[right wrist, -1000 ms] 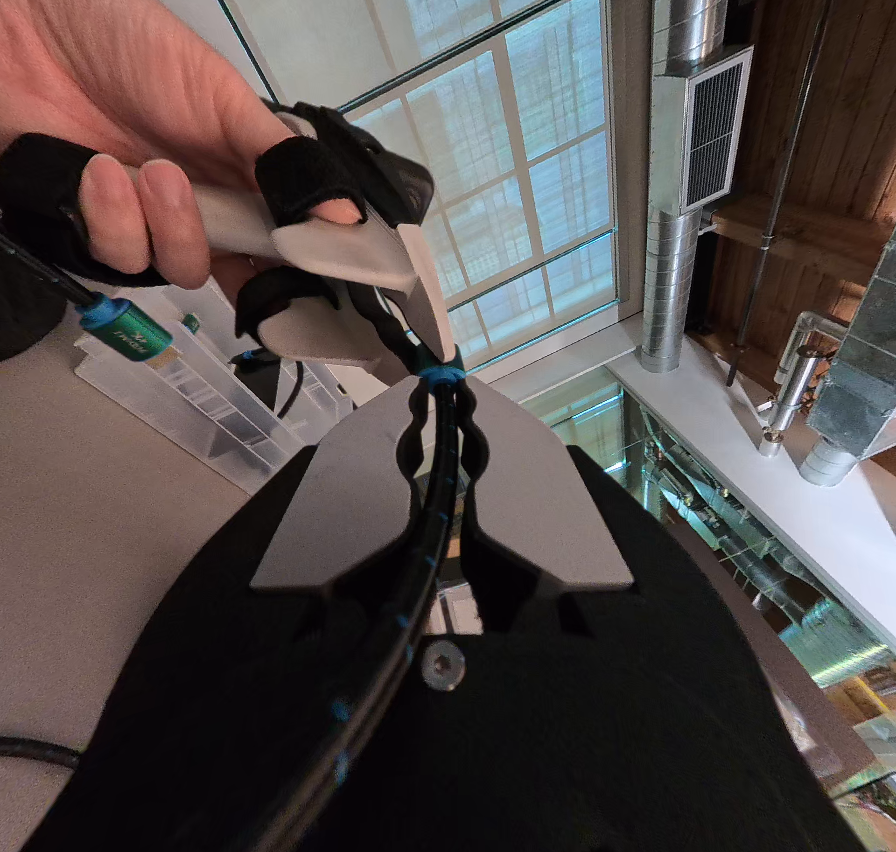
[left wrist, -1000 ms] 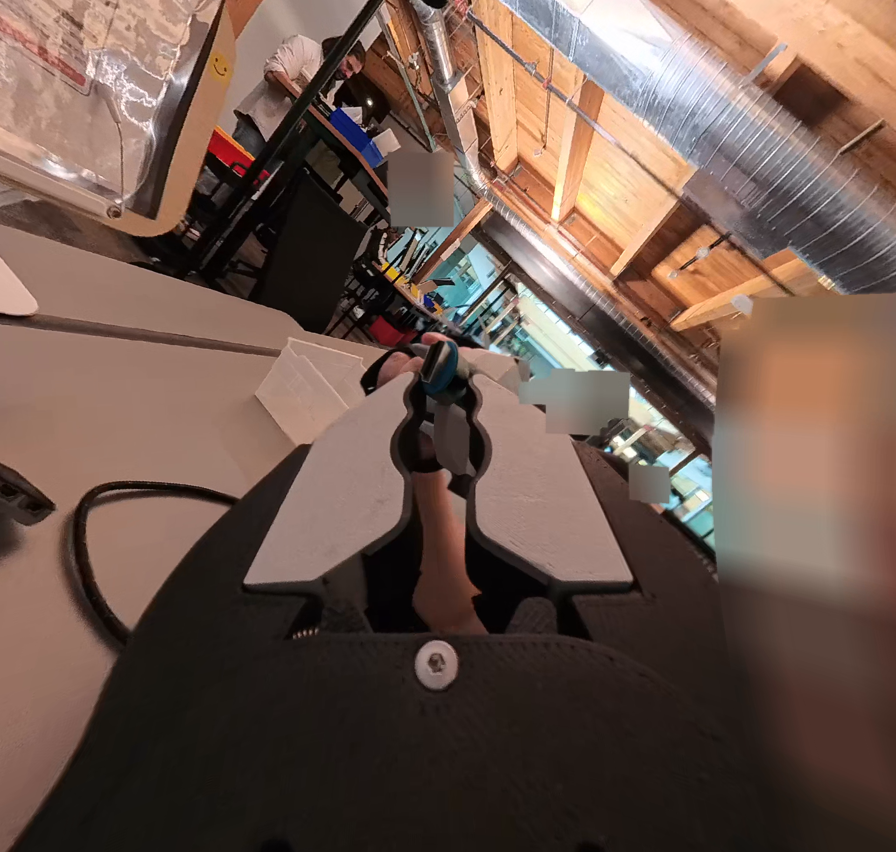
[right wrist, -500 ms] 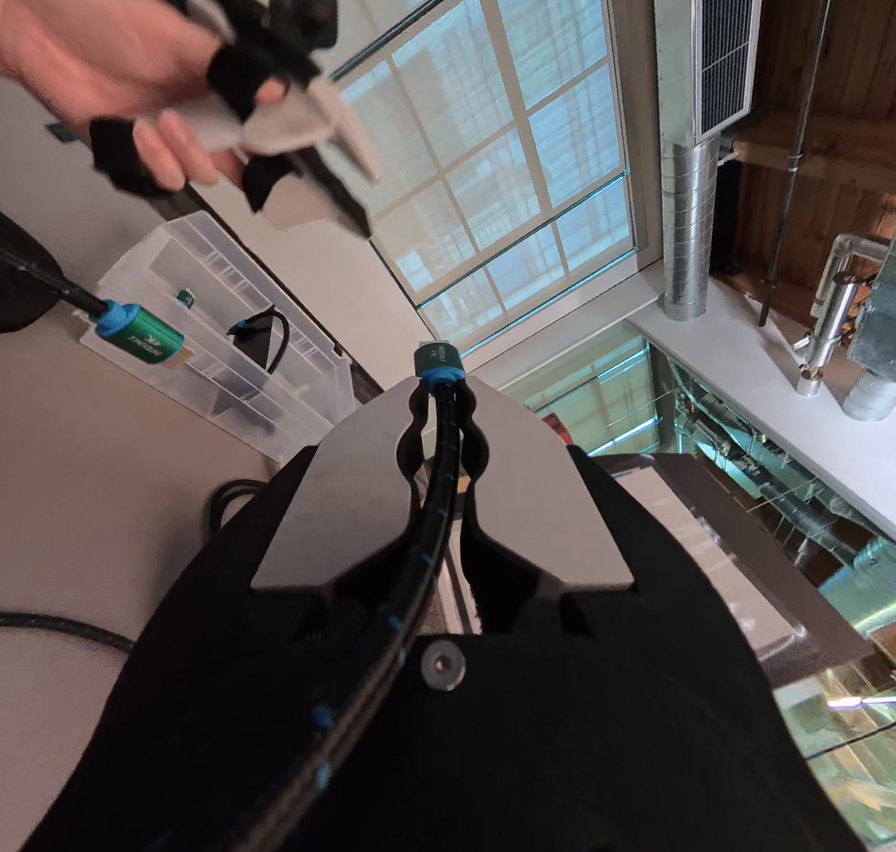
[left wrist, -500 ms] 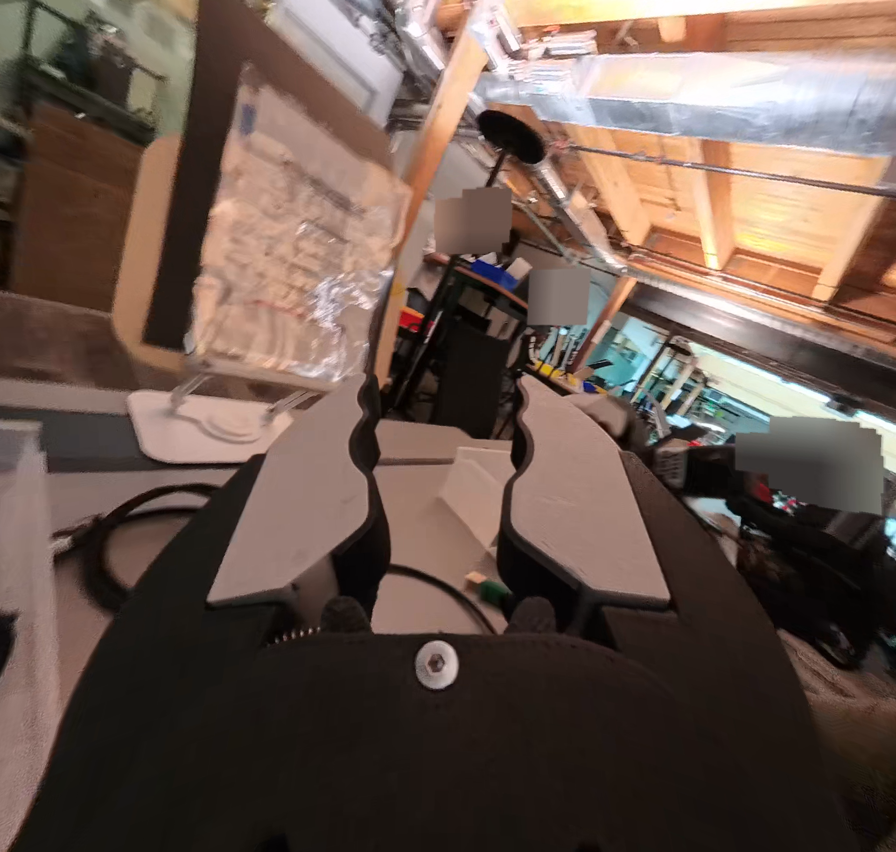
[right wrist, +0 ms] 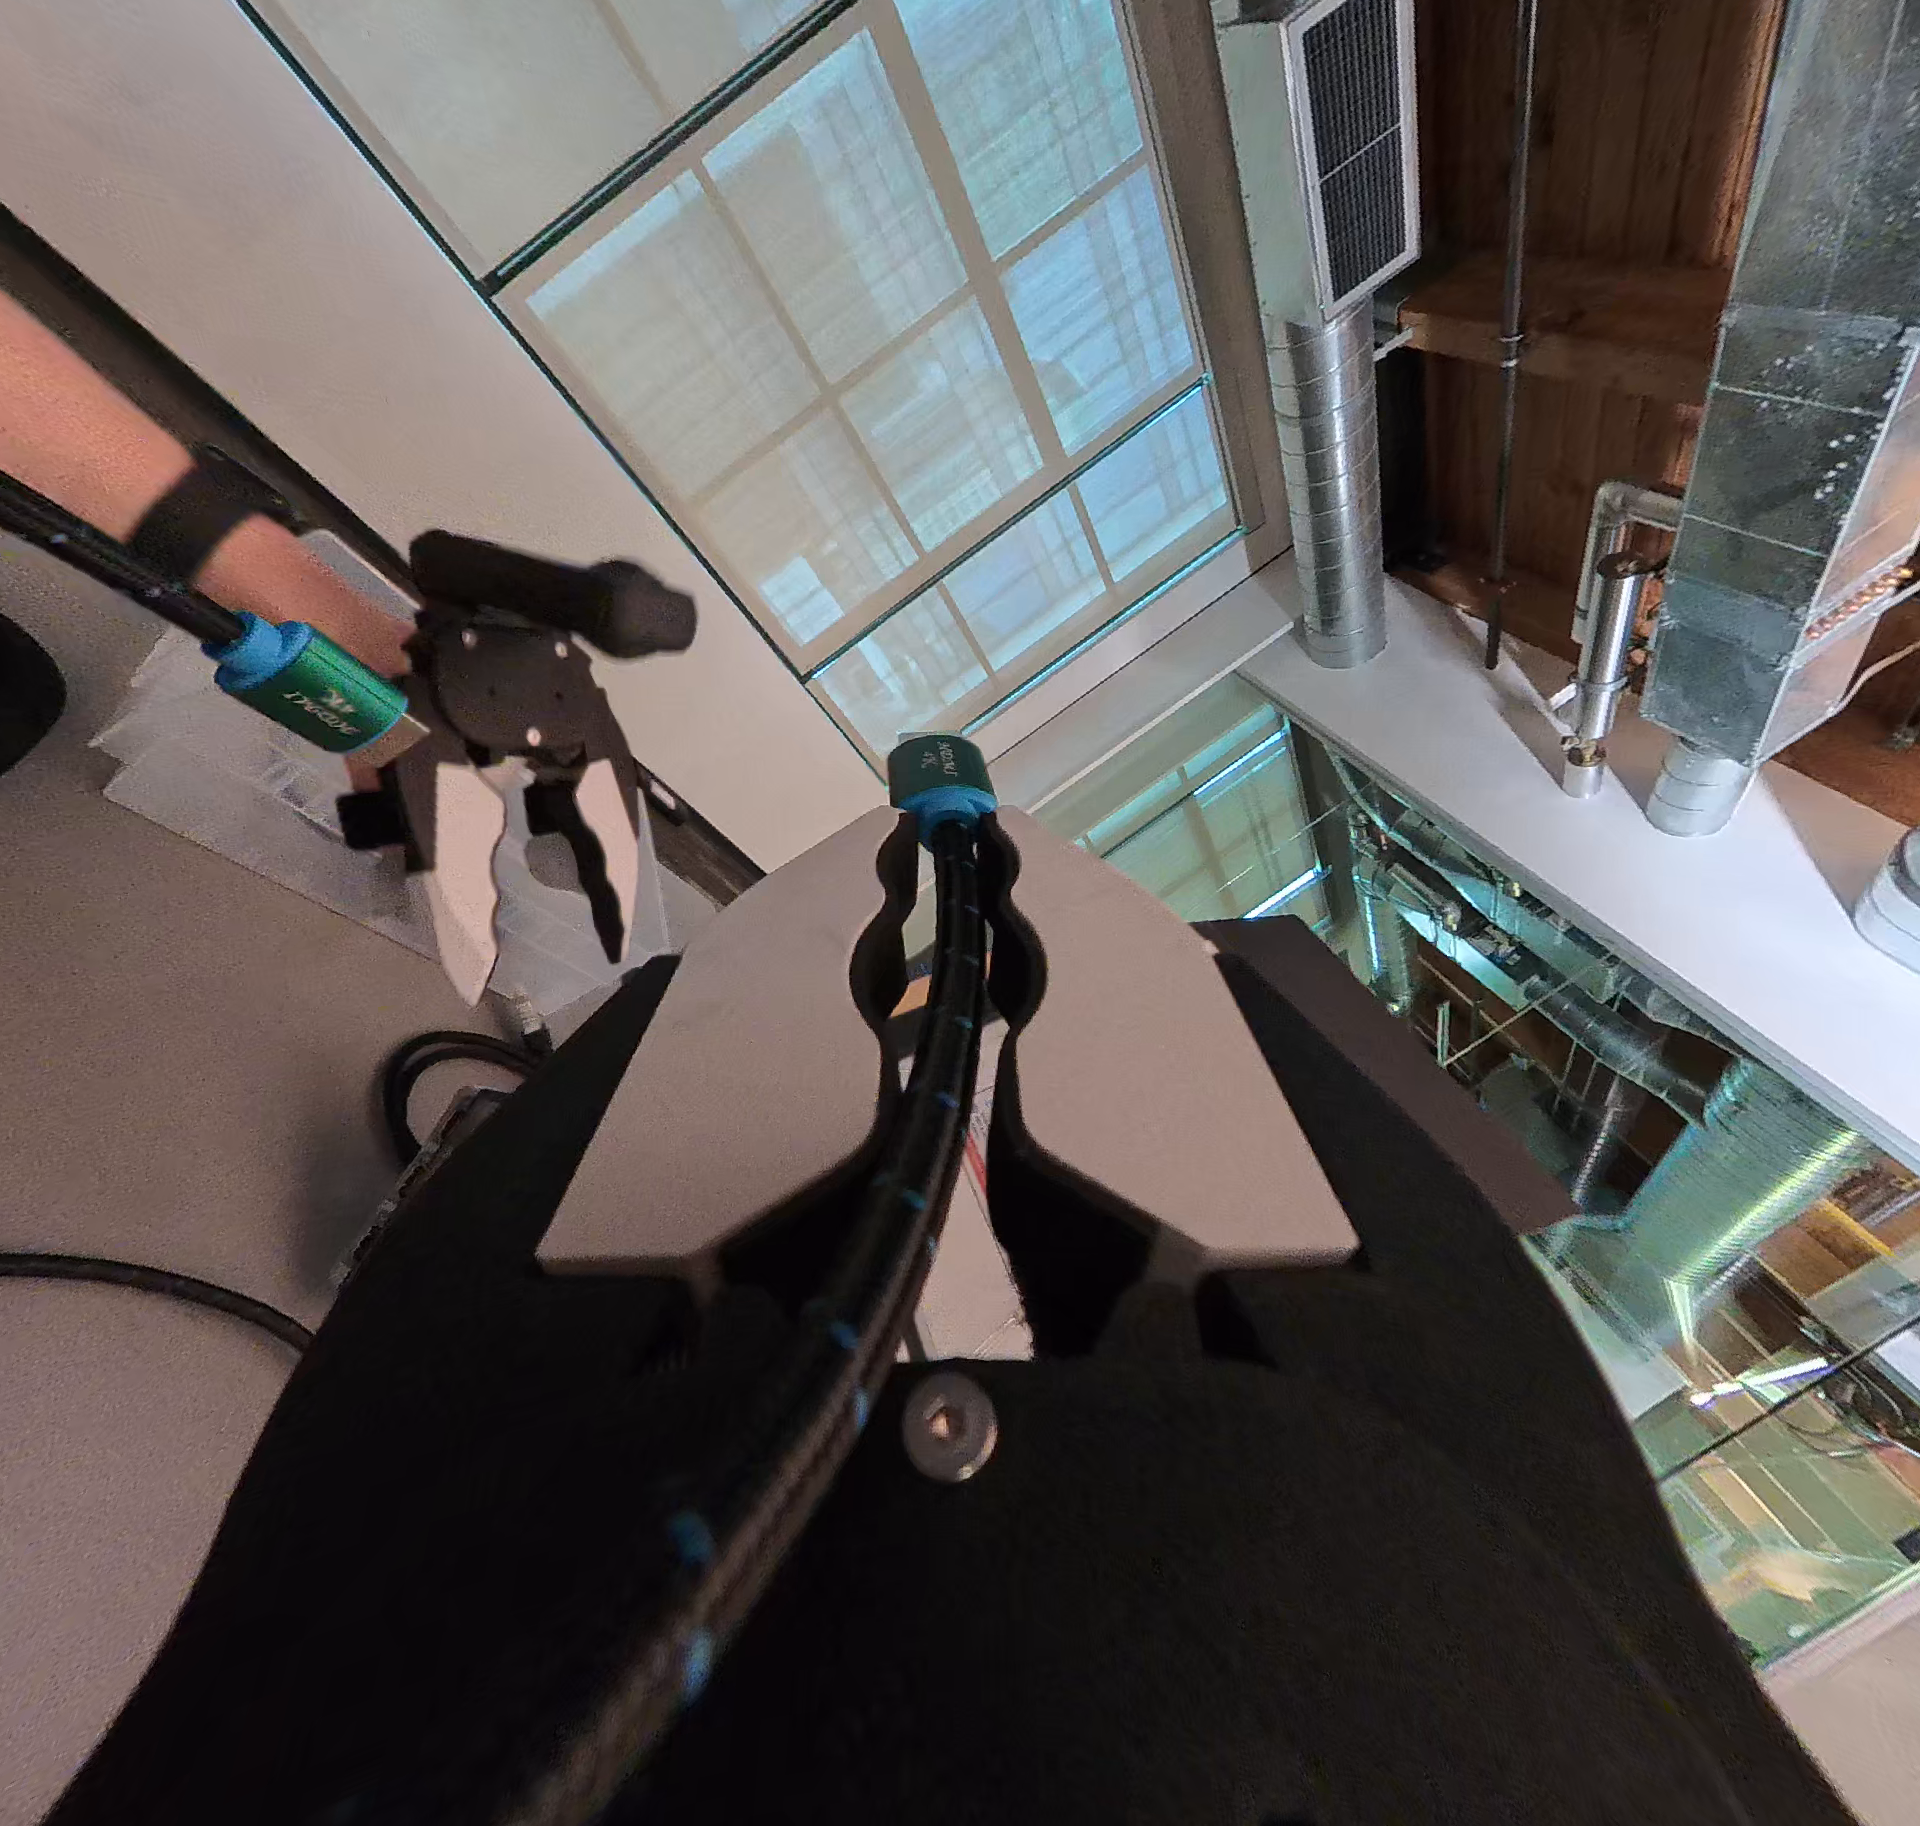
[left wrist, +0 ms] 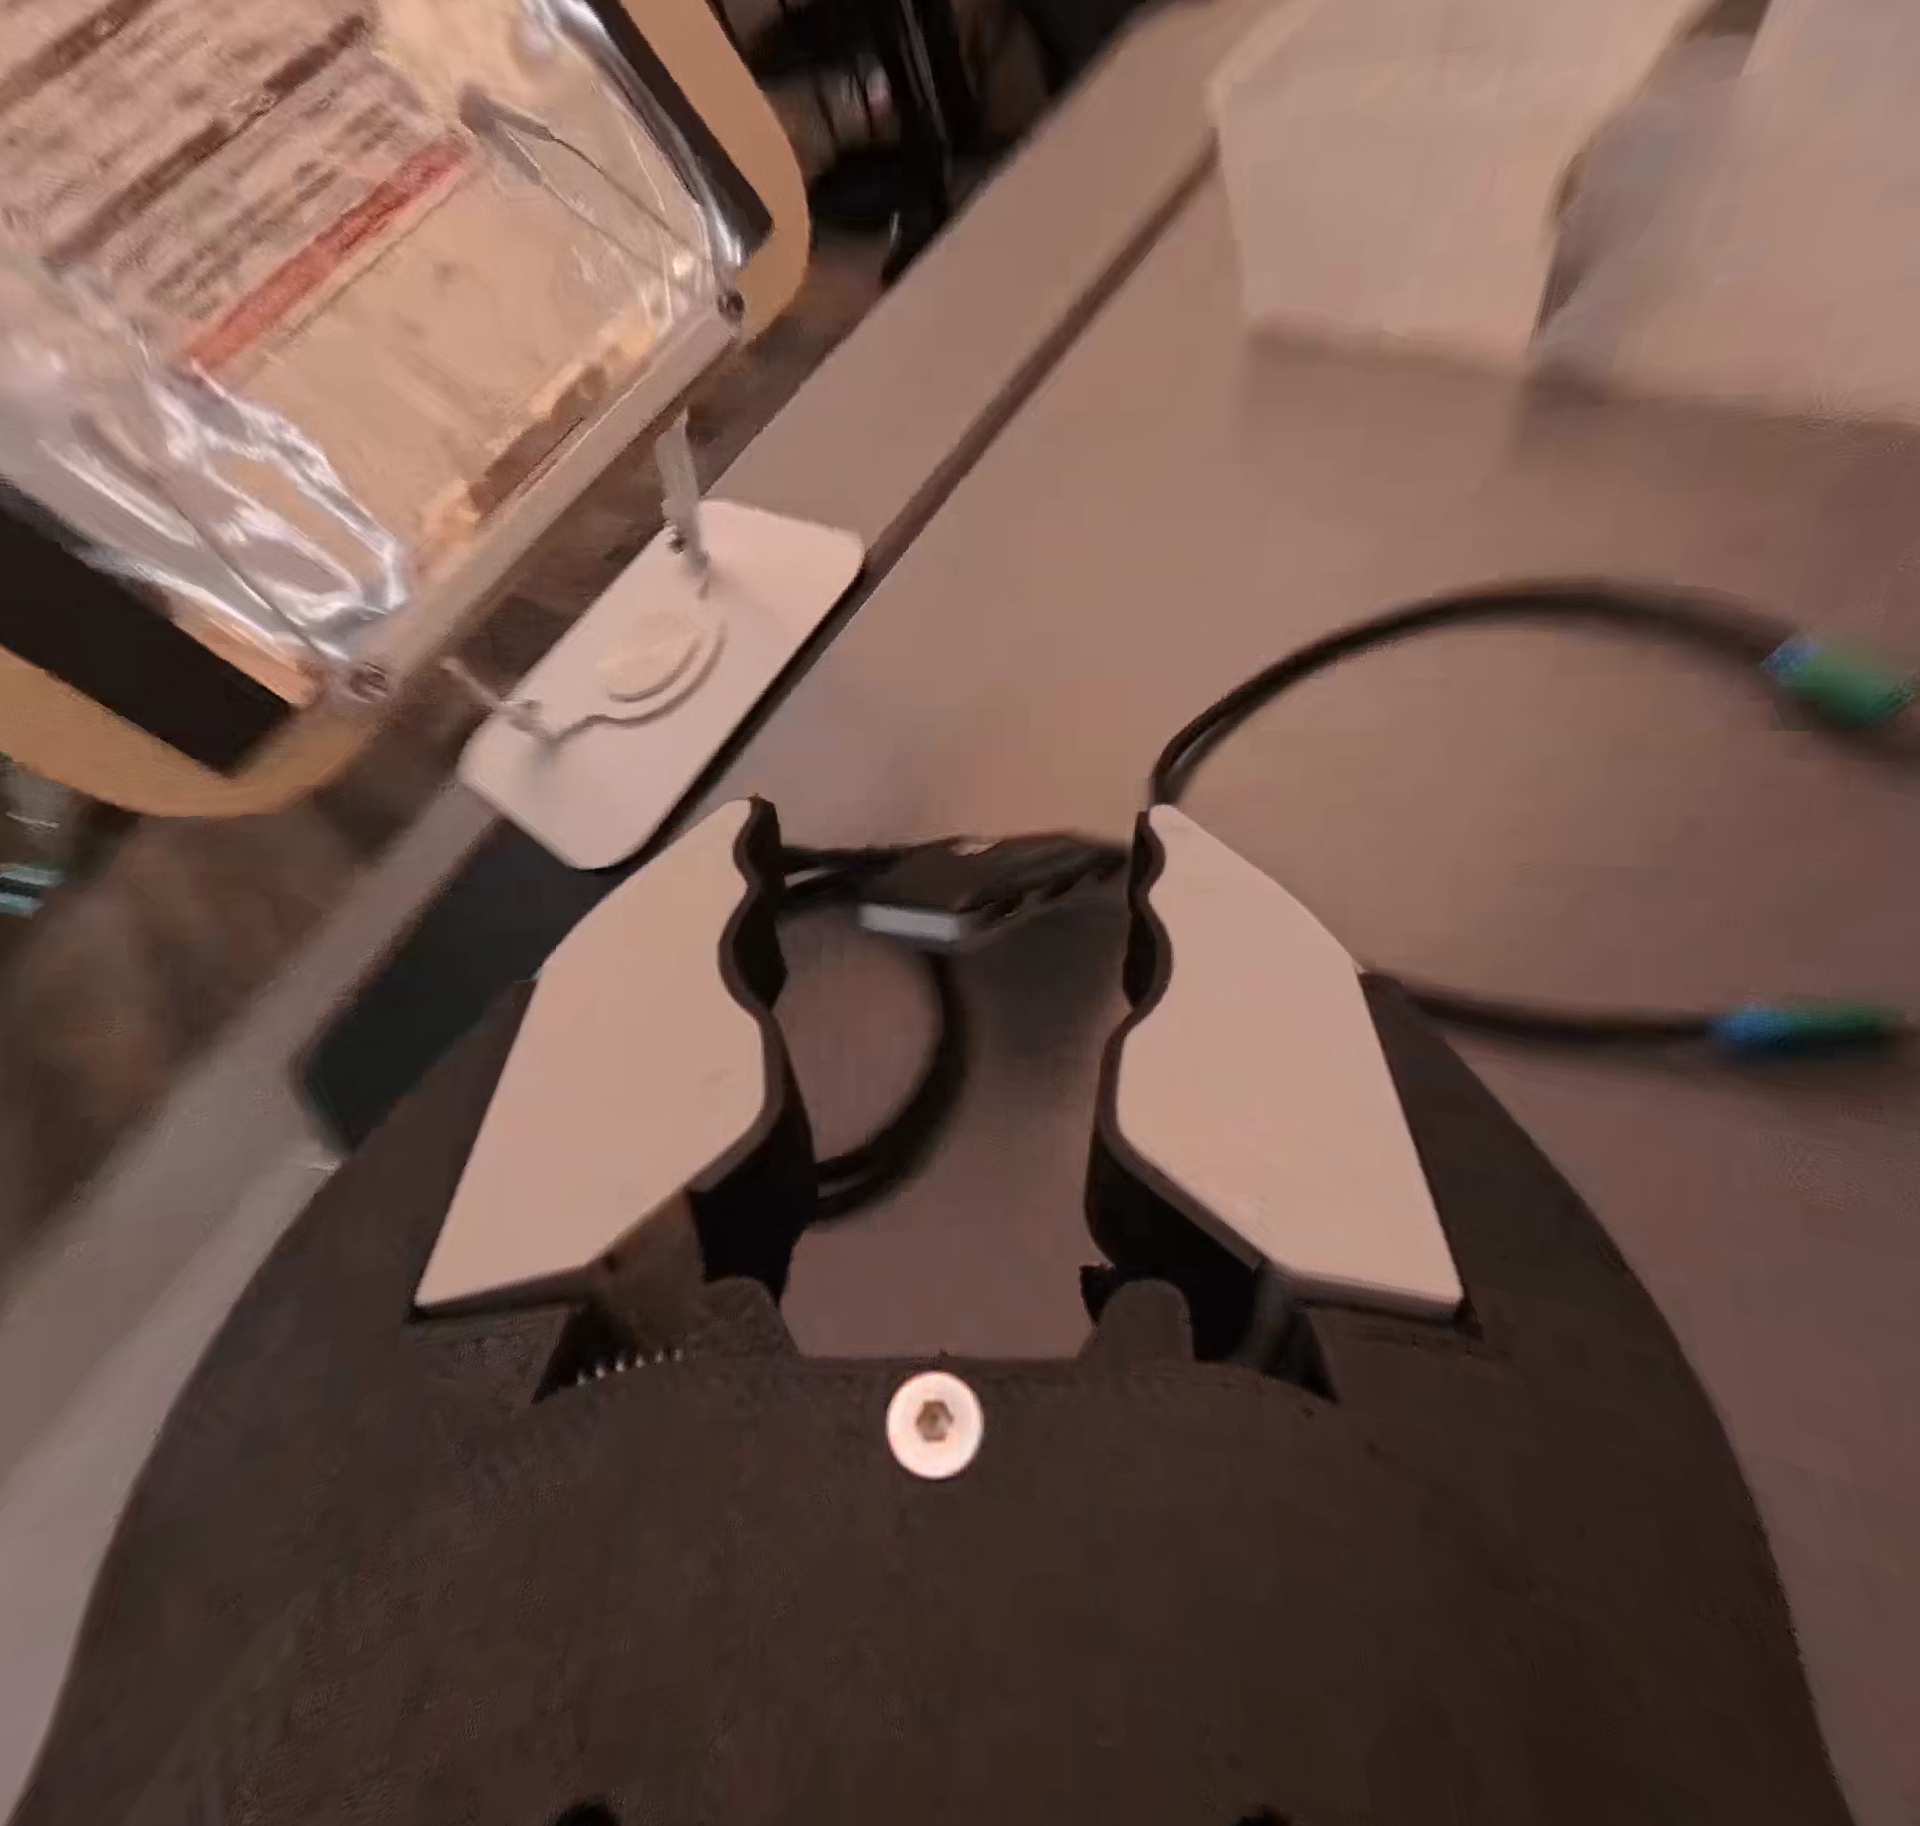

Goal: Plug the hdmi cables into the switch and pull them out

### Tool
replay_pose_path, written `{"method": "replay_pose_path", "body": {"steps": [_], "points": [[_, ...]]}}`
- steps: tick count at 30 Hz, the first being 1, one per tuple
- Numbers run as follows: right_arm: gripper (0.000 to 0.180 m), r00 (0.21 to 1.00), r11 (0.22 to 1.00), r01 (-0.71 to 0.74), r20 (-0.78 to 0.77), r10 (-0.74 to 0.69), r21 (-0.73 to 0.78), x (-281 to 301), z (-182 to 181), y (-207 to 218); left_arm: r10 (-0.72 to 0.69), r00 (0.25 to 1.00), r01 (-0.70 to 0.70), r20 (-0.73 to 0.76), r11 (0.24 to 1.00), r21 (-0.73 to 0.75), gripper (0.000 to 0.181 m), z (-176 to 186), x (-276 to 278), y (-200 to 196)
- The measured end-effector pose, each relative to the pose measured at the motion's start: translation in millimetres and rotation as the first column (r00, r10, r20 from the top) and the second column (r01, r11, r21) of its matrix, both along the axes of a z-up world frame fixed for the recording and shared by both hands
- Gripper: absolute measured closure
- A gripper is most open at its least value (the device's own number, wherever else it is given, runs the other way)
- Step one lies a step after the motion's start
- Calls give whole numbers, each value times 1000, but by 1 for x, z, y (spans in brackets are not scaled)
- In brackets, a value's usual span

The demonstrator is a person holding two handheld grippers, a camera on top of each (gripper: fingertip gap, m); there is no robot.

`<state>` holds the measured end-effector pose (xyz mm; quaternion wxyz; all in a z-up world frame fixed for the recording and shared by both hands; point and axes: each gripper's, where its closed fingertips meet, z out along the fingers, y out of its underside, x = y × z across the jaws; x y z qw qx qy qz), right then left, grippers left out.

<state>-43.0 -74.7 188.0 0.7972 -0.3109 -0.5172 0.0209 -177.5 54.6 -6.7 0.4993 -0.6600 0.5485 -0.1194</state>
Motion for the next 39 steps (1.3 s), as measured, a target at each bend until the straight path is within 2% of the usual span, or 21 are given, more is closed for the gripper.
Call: {"method": "replay_pose_path", "body": {"steps": [2,4,9,13,16,21,27,34,39], "points": [[168,1000,1000,12,-7,-12,13,4,4,-3,-50,965,78,-256,992,100,113,-21,-5,13],[168,999,999,30,-12,-30,22,8,6,-5,-96,899,177,-428,972,153,109,-37,-7,22],[168,997,996,79,-8,-79,37,15,9,-4,-207,765,364,-610,920,143,110,-69,-4,42],[168,992,992,124,6,-124,34,17,6,4,-275,720,442,-638,889,116,110,-82,5,59],[168,988,988,152,27,-153,22,16,1,13,-349,669,528,-656,845,88,118,-96,10,60],[168,974,978,209,88,-208,-3,10,-12,33,-445,633,653,-633,746,130,120,-105,26,53],[168,965,970,241,114,-237,-22,9,-20,45,-574,549,753,-608,655,62,149,-125,43,39],[168,955,962,269,139,-261,-38,9,-27,54,-597,588,750,-546,655,91,148,-124,60,50],[167,950,958,282,151,-272,-45,9,-31,60,-595,571,772,-565,624,123,149,-123,55,53]]}}
